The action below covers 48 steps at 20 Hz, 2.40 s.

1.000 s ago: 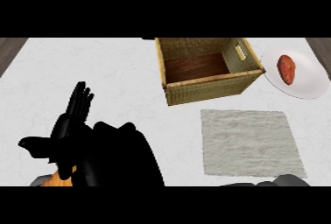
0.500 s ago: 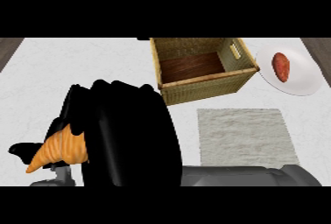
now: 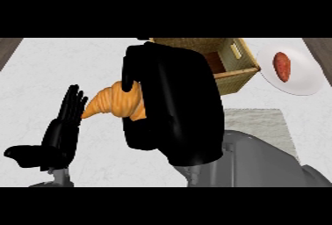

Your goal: Pick the croissant from the placemat and place it in the basket

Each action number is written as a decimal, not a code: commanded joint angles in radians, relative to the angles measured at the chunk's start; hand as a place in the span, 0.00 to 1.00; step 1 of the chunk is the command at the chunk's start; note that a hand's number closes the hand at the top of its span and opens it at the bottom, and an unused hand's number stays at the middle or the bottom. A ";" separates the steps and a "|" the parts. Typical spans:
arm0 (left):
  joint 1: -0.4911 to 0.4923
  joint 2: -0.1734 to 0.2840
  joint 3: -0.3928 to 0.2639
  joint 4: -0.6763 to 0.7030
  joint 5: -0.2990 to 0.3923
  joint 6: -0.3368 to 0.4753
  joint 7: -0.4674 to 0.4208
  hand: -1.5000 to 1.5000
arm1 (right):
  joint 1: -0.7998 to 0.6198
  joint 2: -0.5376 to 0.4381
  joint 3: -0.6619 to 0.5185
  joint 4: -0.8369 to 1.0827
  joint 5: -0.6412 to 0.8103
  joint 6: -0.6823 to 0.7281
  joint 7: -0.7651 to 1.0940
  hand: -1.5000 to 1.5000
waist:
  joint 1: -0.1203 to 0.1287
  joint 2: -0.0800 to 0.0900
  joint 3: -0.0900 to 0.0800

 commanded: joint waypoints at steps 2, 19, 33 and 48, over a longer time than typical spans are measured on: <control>0.040 -0.005 -0.008 -0.022 -0.010 -0.002 -0.037 0.50 | 0.090 -0.052 -0.089 0.043 0.001 0.036 -0.027 1.00 | 0.006 0.004 0.000; 0.061 -0.018 -0.039 -0.114 -0.020 -0.003 0.053 0.50 | 0.241 -0.081 -0.224 0.214 0.075 0.097 -0.345 1.00 | 0.012 0.004 0.001; 0.036 -0.003 0.019 -0.024 0.008 -0.037 -0.003 0.50 | 0.344 -0.021 -0.363 0.318 0.146 -0.006 -0.495 1.00 | 0.009 0.004 0.000; -0.011 0.008 0.043 0.025 0.012 -0.052 -0.012 0.50 | 0.282 -0.014 -0.542 0.521 0.059 -0.123 -0.798 0.00 | 0.012 0.007 0.000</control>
